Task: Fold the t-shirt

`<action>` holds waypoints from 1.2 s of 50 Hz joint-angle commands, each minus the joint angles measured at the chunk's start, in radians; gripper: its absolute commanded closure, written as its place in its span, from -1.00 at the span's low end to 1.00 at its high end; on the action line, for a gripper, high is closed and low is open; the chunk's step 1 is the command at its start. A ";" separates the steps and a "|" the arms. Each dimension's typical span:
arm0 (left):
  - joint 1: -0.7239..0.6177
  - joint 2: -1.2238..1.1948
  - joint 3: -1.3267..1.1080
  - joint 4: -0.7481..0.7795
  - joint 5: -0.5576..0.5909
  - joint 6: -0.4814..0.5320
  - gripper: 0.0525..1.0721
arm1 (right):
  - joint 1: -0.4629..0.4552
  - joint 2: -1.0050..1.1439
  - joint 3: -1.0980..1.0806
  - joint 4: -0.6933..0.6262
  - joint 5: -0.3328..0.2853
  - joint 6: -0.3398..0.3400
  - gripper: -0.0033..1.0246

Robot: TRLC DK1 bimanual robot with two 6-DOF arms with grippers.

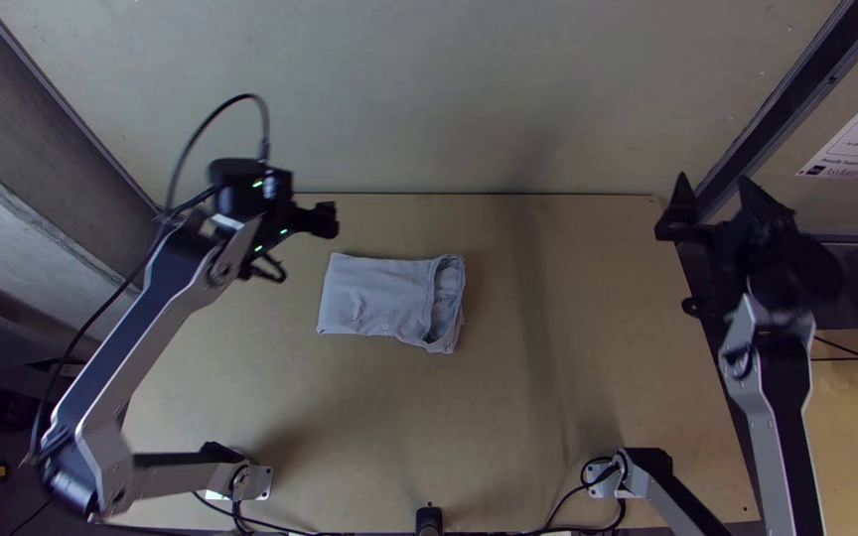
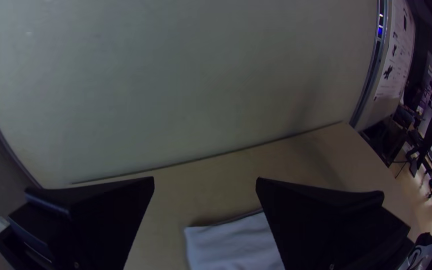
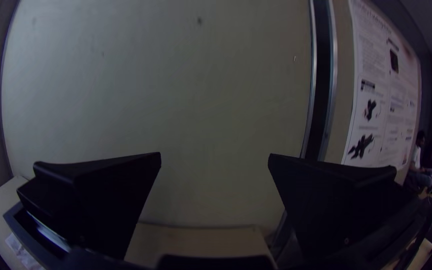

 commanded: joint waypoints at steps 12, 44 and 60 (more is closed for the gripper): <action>0.174 -0.485 -0.402 0.197 -0.007 0.055 -0.92 | -0.007 -0.341 -0.244 0.068 -0.084 -0.059 -0.92; 0.378 -1.327 -0.992 0.113 -0.028 0.084 -0.91 | 0.036 -0.913 -0.650 -0.018 -0.117 -0.082 -0.92; 0.384 -1.325 -1.348 0.529 -0.185 0.126 -0.91 | 0.022 -0.915 -0.922 0.006 -0.114 0.002 -0.92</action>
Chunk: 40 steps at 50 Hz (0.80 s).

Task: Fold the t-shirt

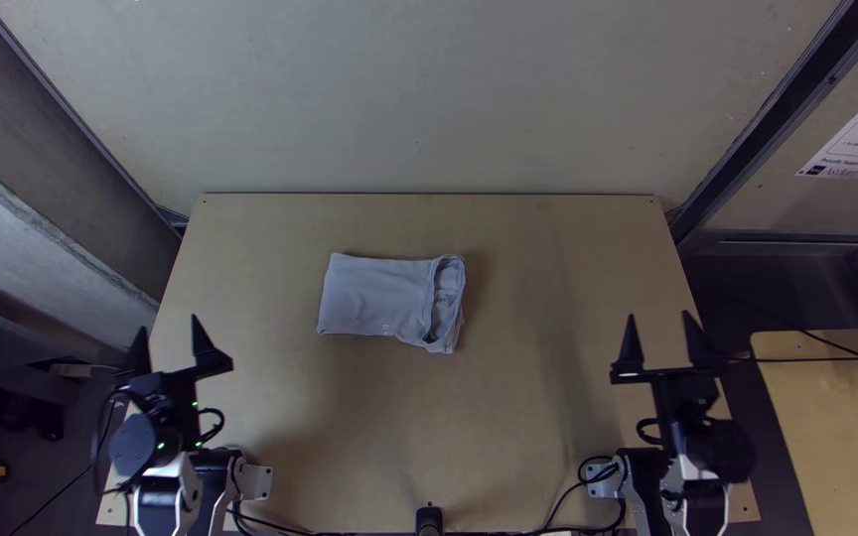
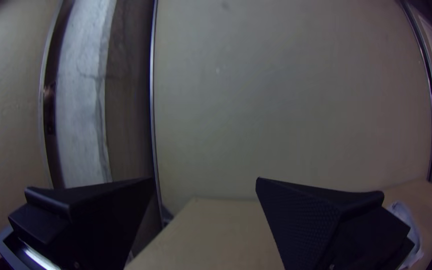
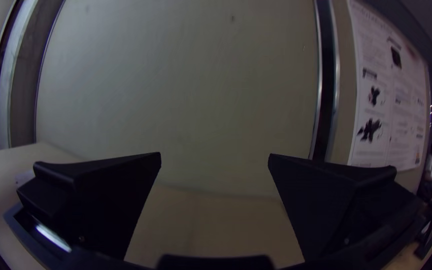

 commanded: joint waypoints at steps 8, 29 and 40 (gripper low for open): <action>-0.008 -0.017 -0.209 0.085 0.027 -0.038 -0.91 | -0.007 -0.008 -0.211 0.084 0.007 0.026 -0.92; -0.009 -0.012 -0.218 -0.050 0.085 -0.100 -0.91 | -0.005 -0.002 -0.269 0.060 0.043 0.018 -0.92; -0.009 -0.011 -0.218 -0.050 0.085 -0.100 -0.91 | -0.004 -0.004 -0.269 0.060 0.043 0.018 -0.92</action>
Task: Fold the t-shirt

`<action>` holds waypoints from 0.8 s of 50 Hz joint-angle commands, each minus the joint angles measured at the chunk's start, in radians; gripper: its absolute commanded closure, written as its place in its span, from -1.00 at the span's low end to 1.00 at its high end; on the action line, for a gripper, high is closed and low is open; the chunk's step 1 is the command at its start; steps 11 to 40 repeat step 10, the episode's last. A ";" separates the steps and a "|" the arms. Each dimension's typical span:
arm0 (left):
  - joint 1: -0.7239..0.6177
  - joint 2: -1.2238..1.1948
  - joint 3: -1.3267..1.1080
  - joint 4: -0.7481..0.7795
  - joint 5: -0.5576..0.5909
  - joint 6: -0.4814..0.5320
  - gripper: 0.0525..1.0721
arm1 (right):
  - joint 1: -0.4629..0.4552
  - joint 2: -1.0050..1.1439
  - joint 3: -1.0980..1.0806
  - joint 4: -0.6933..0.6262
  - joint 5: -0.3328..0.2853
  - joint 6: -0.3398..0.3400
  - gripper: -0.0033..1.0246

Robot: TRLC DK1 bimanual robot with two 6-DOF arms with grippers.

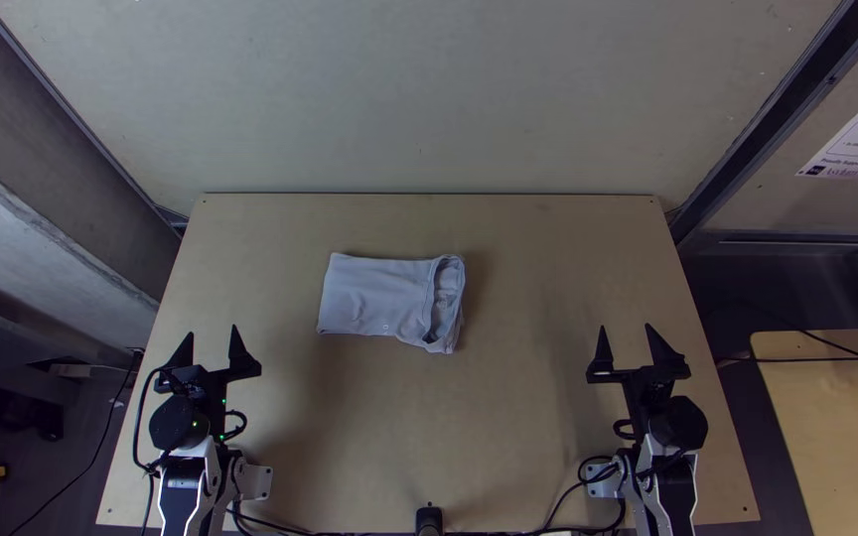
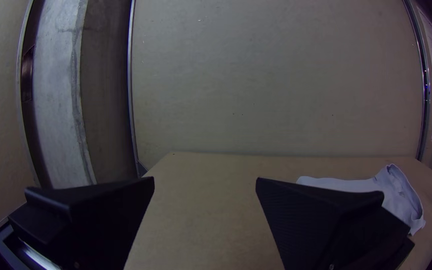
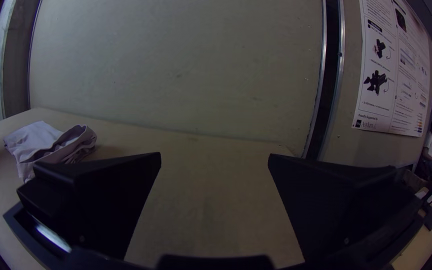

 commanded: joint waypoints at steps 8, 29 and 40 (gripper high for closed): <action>0.003 -0.008 -0.036 -0.045 0.002 -0.019 -0.91 | 0.002 -0.004 -0.023 0.014 0.007 0.008 -0.92; 0.003 -0.010 -0.036 -0.045 0.002 -0.019 -0.91 | 0.002 -0.004 -0.023 0.014 0.007 0.008 -0.92; 0.003 -0.010 -0.036 -0.045 0.002 -0.019 -0.91 | 0.002 -0.004 -0.023 0.014 0.007 0.008 -0.92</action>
